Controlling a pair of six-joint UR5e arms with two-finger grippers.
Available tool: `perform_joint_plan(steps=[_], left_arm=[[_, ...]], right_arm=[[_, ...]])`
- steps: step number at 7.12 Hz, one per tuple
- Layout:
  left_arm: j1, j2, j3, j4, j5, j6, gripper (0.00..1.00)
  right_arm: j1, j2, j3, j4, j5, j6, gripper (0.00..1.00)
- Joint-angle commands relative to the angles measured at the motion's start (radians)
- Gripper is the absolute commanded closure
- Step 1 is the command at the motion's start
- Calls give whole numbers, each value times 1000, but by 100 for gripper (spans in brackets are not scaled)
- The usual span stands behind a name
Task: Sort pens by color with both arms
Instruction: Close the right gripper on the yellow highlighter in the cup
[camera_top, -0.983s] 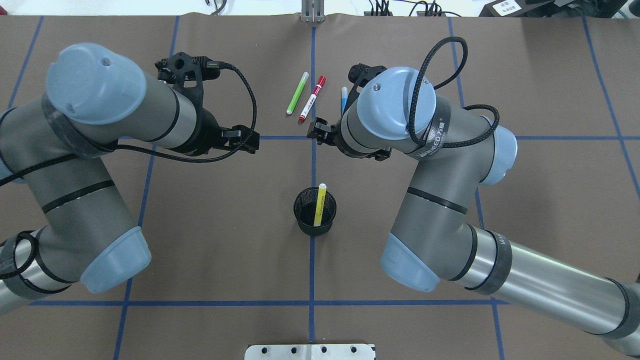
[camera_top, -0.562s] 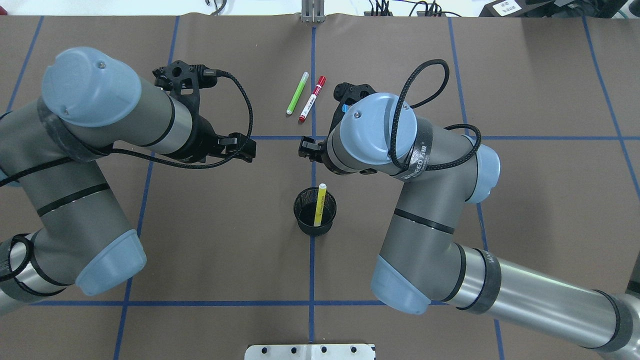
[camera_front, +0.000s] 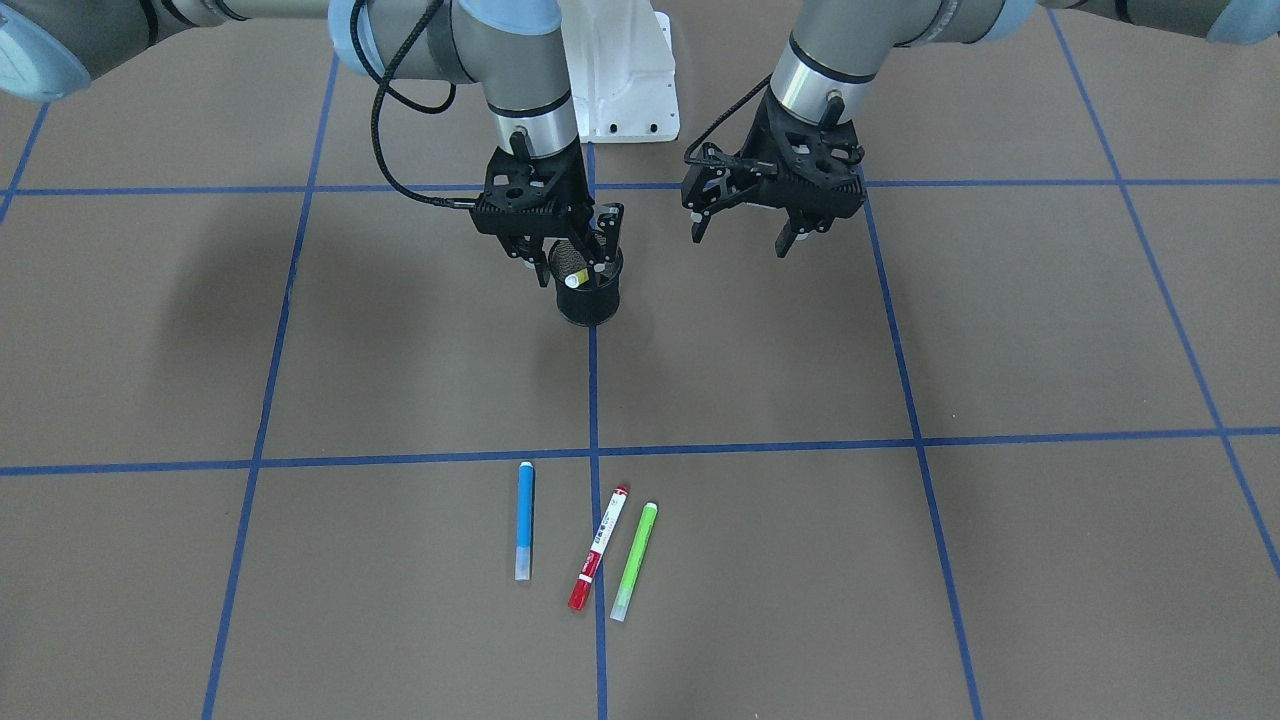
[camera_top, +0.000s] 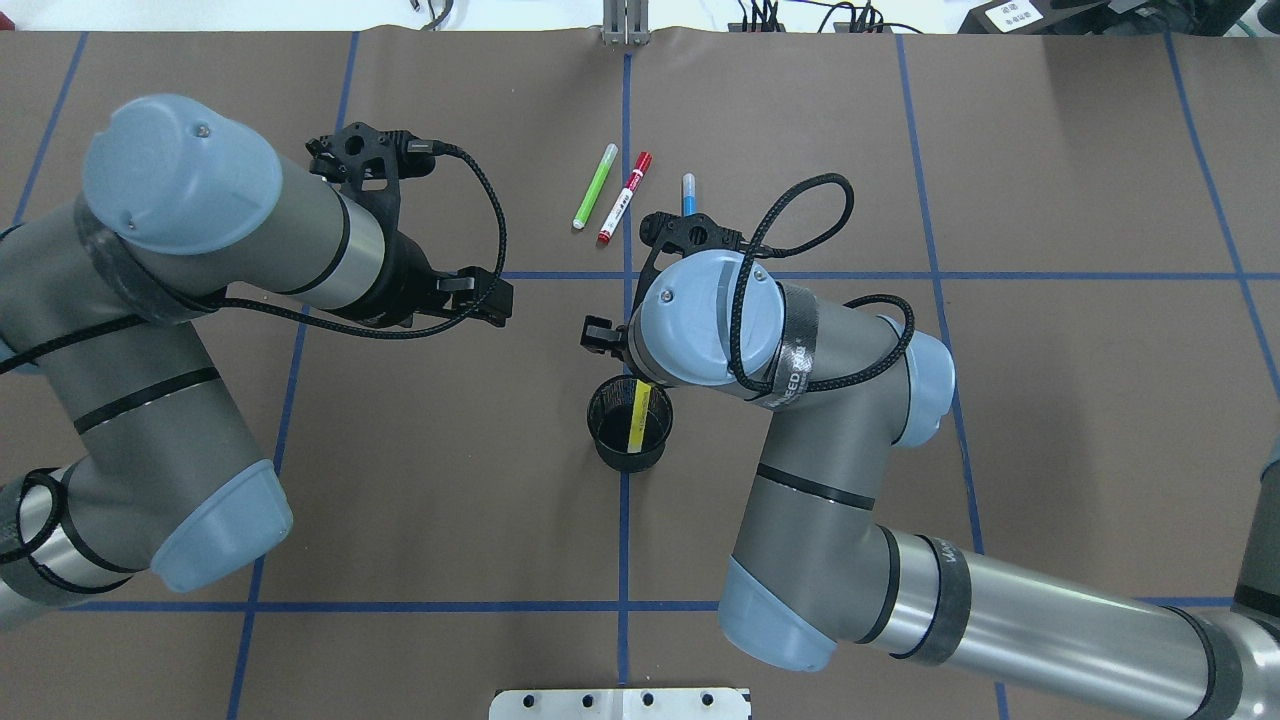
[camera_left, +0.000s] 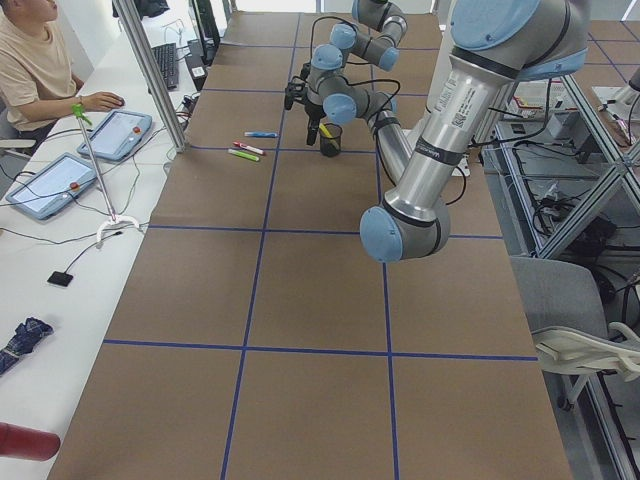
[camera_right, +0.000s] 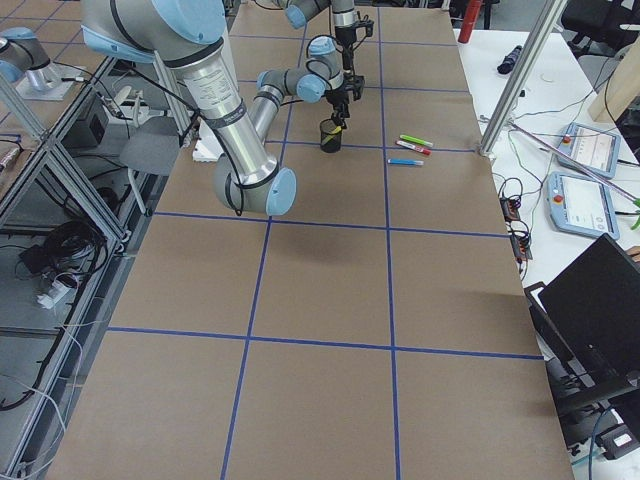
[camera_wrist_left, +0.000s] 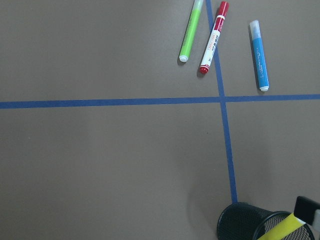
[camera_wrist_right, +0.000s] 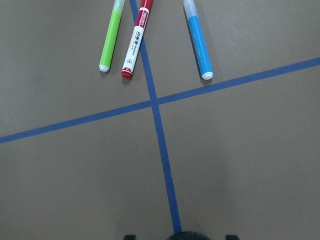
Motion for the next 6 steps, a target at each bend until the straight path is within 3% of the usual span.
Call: perform_joint_plan(steps=[1,4,6], left_arm=[[-1,0,0,-2,0,0,1],[-1,0,0,-2,0,-2,1],[-1,0,0,-2,0,-2,1]], right_arm=[[-26,-6,-5,-3,-37,-6,51],[-29,0,-5,-29,-62,-20,52],[-31,-2,-3,-31,-65,-26,64]])
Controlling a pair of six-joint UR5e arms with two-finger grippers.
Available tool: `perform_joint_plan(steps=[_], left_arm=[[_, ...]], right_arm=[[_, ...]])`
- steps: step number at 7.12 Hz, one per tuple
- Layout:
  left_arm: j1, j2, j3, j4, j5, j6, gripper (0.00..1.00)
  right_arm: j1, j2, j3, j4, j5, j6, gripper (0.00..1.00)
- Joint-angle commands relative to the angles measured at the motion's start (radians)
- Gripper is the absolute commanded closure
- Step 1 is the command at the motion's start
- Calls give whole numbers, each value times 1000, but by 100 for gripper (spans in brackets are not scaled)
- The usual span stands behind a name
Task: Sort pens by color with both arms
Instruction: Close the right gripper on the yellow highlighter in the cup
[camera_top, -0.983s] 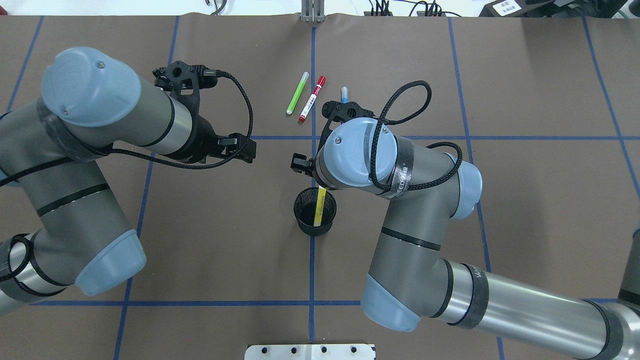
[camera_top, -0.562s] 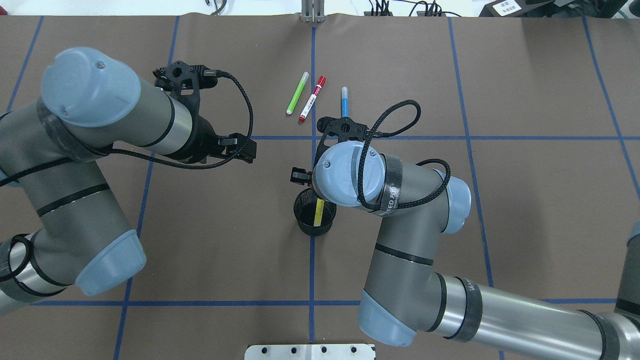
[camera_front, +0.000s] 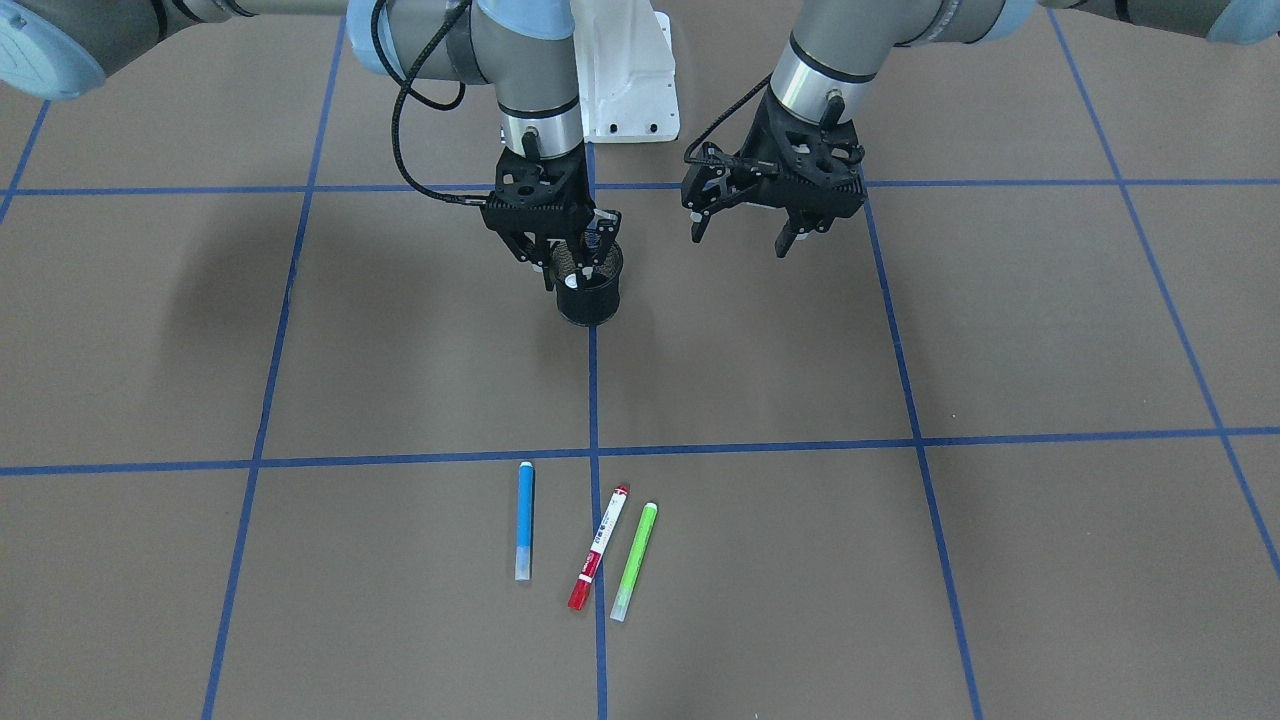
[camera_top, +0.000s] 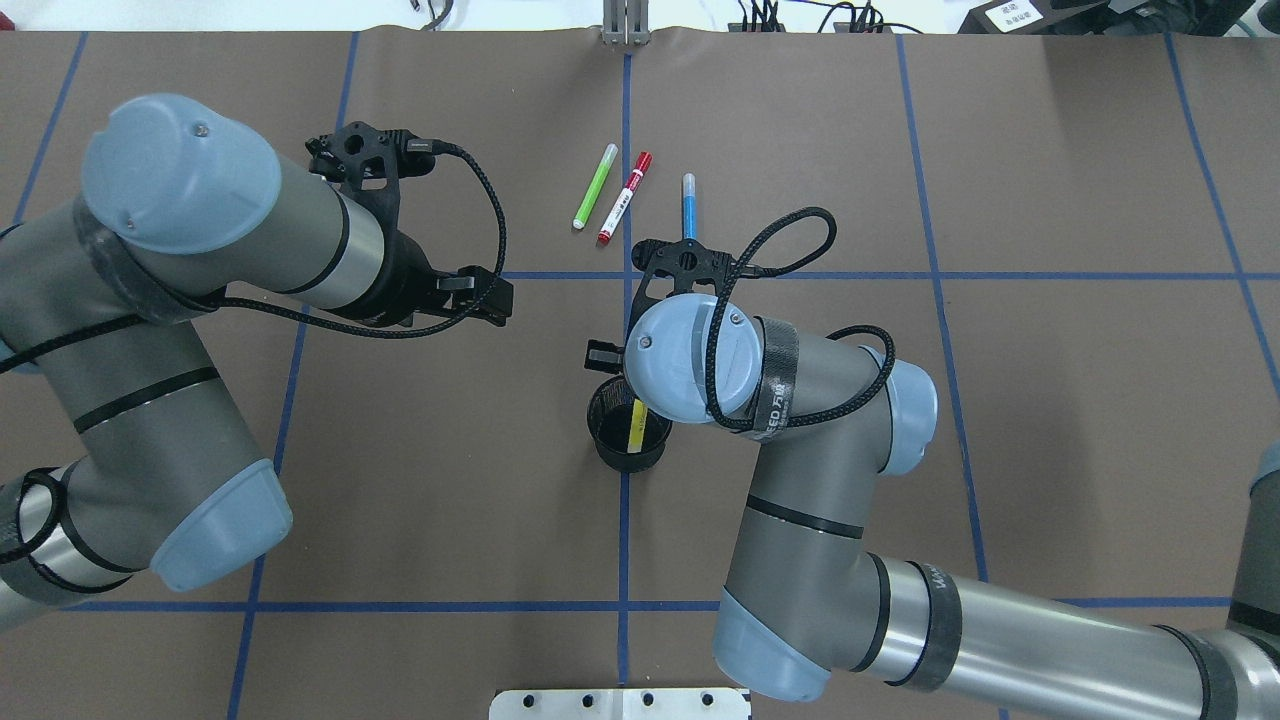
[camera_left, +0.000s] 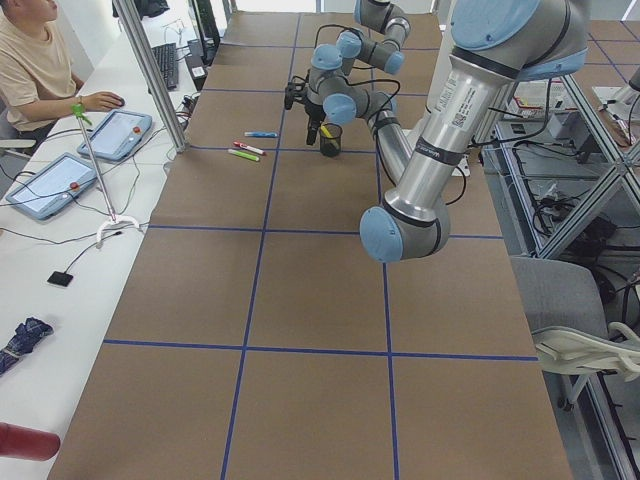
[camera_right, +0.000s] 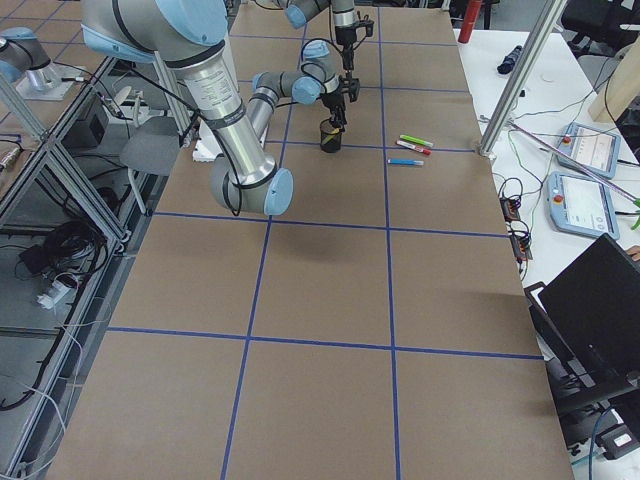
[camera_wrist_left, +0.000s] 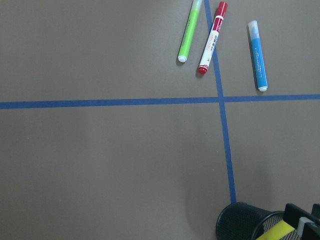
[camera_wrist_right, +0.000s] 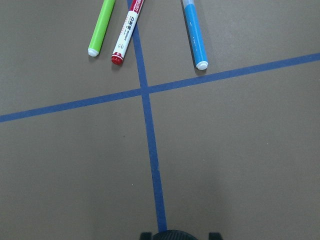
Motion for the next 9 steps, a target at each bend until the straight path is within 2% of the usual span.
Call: perform_joint_plan(steps=[1,5,7,9], left_arm=[[0,0,0,0,0,0,1],[0,2,2,0,0,0,1],[2,2,3,0,0,0,1],[1,0,3,-2,0,0,1]], right_arm=[[-4,1,1,-3,-4,-3,67],[-19,3,1,-3,-30,-25,67],[-21,-2,1,-3,-30,-26,76],[-21,-2,1,-3,-32,-43,78]])
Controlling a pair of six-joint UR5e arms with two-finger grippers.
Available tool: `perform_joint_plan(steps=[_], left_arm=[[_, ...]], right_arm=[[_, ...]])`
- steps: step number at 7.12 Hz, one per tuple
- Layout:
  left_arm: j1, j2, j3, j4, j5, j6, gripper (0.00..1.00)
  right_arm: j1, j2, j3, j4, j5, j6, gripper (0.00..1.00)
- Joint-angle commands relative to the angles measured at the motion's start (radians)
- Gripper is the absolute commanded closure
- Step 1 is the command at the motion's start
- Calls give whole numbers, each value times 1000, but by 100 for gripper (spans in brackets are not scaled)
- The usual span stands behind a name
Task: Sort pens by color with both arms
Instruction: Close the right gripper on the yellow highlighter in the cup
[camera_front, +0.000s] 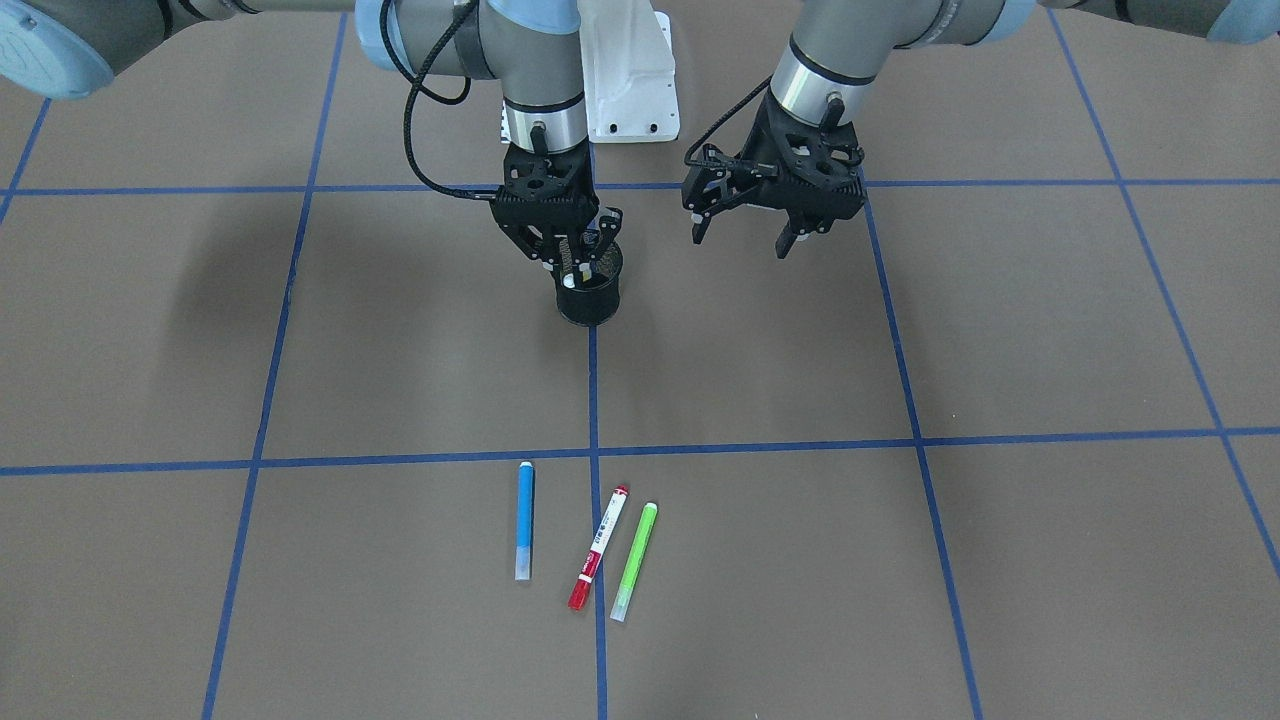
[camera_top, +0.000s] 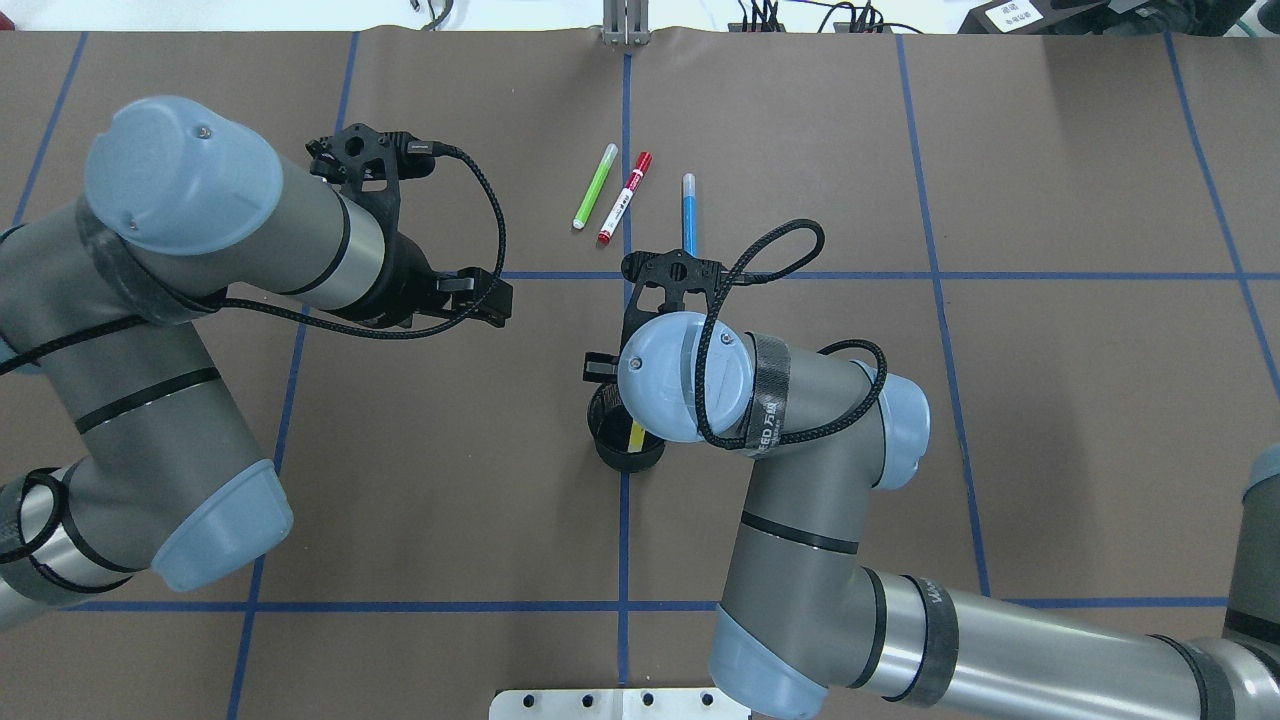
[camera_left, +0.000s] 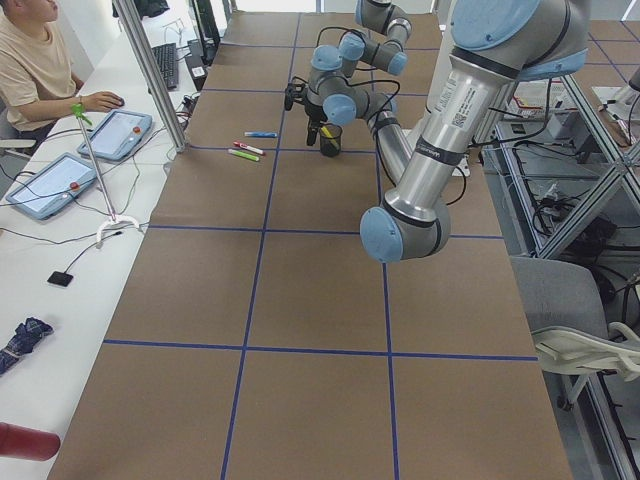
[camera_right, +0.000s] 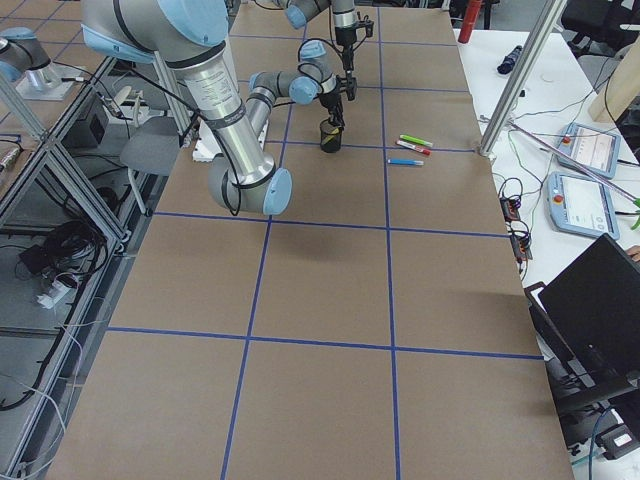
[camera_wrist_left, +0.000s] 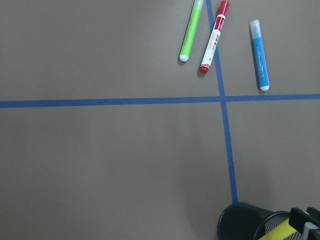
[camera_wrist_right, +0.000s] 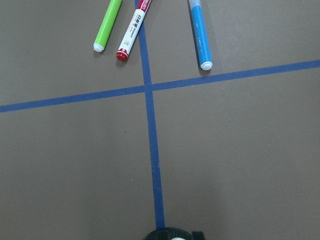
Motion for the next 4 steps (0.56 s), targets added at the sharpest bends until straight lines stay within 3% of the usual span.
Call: perform_joint_plan(steps=[1,2,4], left_arm=[[1,0,0,-1,0,-1,1],[1,0,0,-1,0,-1,1],[1,-1,0,0,0,-1,1]], right_arm=[[0,-1,6,-2,1,-6,91],[1,1,12,-3,1,-6,100],[1,-4,38,-25,1,-6,100]])
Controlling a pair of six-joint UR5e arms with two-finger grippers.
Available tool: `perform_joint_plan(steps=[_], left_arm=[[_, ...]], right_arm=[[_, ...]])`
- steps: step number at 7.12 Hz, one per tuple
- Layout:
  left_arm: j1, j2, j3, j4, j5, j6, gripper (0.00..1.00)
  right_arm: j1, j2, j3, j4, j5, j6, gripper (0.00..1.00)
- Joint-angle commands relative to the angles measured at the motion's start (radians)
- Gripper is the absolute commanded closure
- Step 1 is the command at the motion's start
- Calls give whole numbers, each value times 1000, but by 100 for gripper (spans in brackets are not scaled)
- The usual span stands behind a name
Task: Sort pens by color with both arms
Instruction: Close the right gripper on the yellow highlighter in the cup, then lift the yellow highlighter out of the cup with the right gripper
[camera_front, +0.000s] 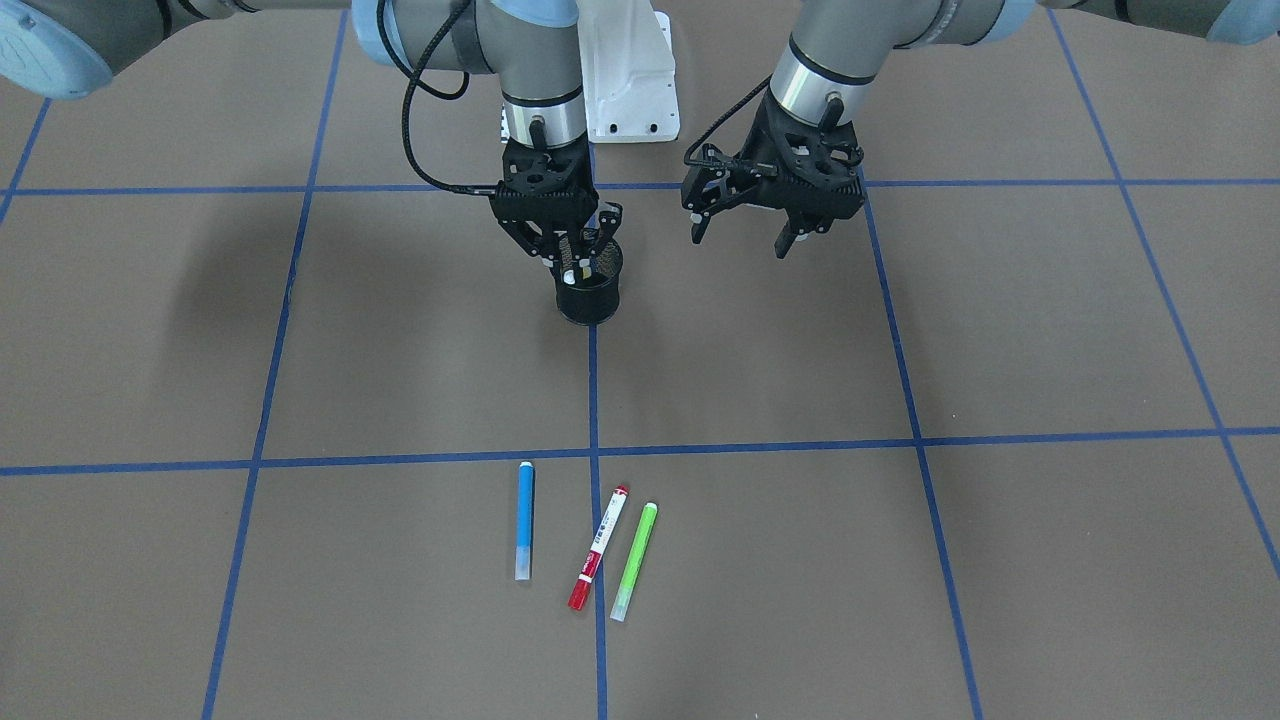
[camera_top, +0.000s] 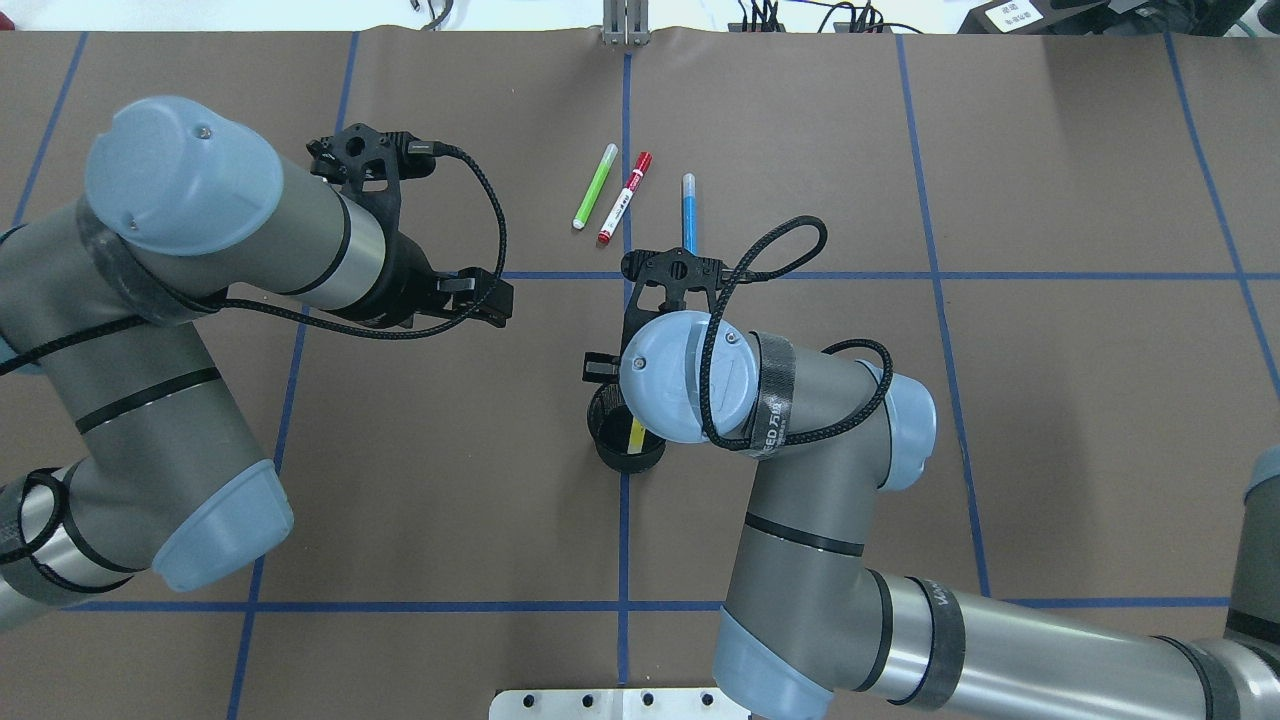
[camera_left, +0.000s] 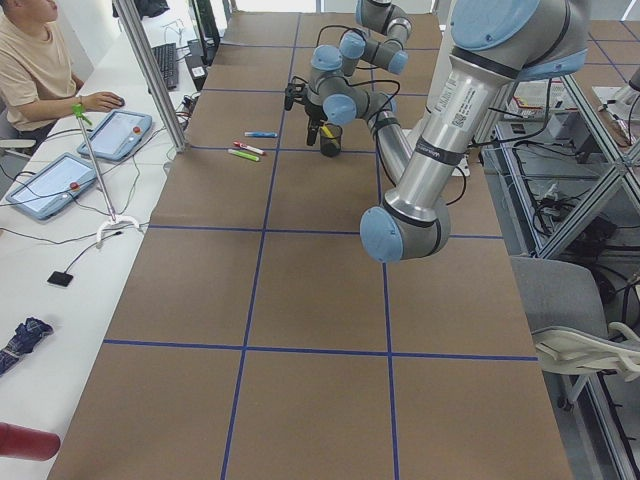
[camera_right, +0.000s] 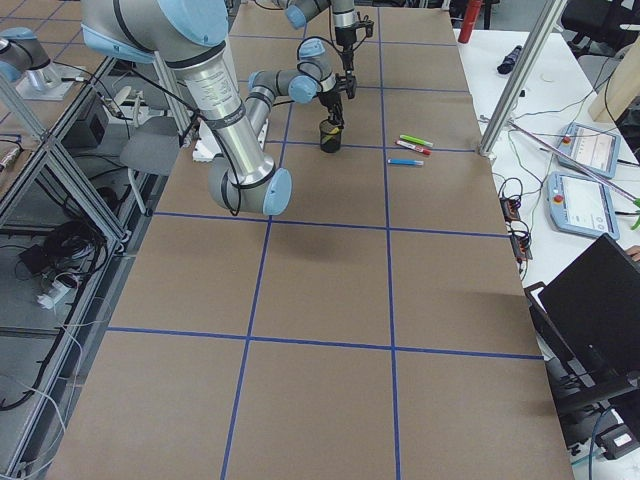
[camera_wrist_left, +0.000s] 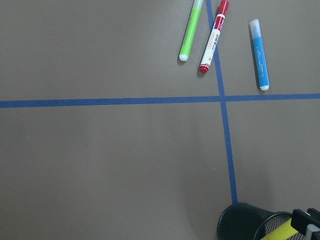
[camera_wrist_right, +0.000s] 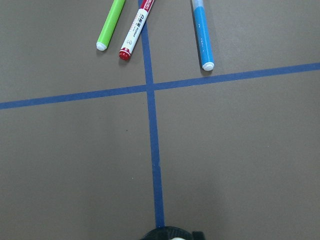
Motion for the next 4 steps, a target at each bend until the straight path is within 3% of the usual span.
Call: perform_joint_plan(steps=[1,4], left_arm=[[0,-1,0,0,0,0,1],[0,-1,-2,0,0,0,1]], right_arm=[[0,-1,51,-43,2,-2,100],[25,9,194,-166,11,-11,100]])
